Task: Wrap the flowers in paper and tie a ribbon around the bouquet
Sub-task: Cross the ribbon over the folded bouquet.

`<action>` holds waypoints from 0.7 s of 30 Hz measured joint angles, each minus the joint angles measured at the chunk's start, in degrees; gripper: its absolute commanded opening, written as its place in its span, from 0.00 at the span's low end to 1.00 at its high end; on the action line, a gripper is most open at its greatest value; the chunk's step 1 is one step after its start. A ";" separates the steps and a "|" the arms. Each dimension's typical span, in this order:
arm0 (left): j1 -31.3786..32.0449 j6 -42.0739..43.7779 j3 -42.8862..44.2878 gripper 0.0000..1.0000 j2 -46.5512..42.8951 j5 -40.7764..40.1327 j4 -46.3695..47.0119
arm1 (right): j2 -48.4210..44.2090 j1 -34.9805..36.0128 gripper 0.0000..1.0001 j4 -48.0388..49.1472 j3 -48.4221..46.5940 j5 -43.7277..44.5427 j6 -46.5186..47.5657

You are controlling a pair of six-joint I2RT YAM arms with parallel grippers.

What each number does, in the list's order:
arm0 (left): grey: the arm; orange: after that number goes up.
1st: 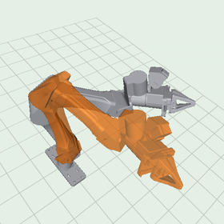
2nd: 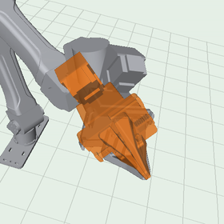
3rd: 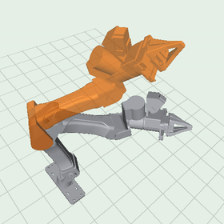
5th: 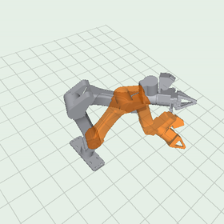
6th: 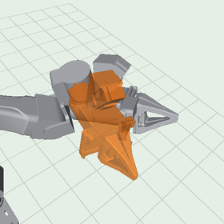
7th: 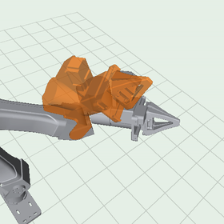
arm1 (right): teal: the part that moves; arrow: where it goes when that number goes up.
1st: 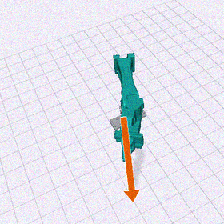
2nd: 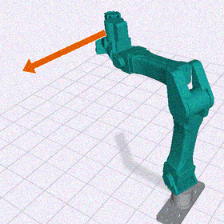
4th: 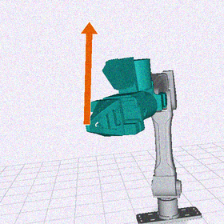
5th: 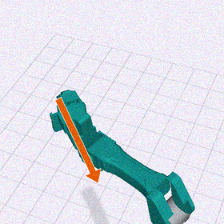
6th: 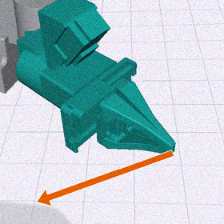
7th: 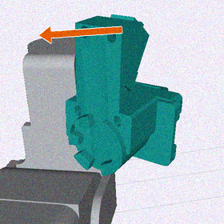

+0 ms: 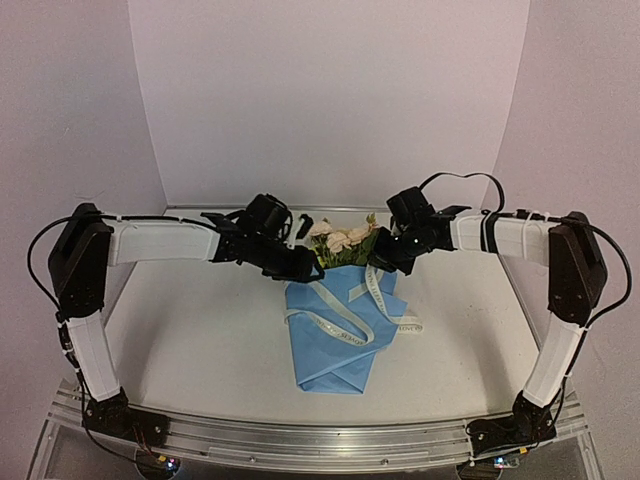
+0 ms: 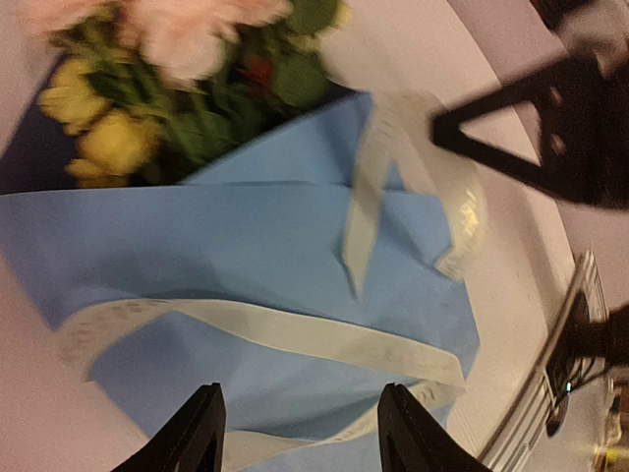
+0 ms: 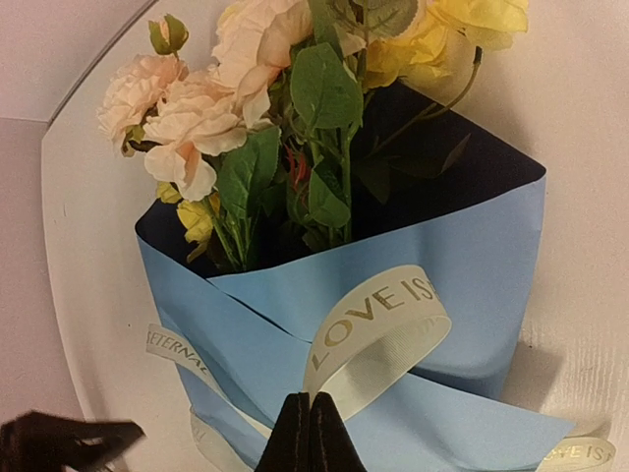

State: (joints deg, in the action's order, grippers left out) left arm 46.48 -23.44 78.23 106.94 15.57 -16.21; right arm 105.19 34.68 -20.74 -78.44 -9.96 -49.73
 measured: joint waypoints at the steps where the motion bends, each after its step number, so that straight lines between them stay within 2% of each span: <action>1: -1.85 -3.05 -0.33 0.55 -0.68 -2.00 -0.08 | 0.00 0.00 0.00 -0.01 -0.11 0.00 0.42; 6: -10.15 -13.85 -2.60 0.57 -0.88 -5.97 -0.73 | -0.02 0.00 0.00 -0.61 -0.57 0.01 2.17; 11: -10.10 -20.32 -2.62 0.58 1.99 -3.76 -0.06 | -0.52 0.00 0.00 -1.28 -0.62 0.02 3.42; 16: -8.76 -20.06 -0.48 0.57 4.94 -3.32 -0.89 | -0.76 0.00 0.00 -1.42 -0.62 0.02 3.88; 21: -8.31 -14.53 3.18 0.56 6.83 -5.94 -3.22 | -0.92 0.00 0.00 -1.65 -0.62 0.04 4.66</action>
State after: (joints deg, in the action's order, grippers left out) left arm 38.17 -37.96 81.40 113.76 9.63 -19.43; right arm 104.26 34.68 -22.39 -79.07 -9.91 -45.07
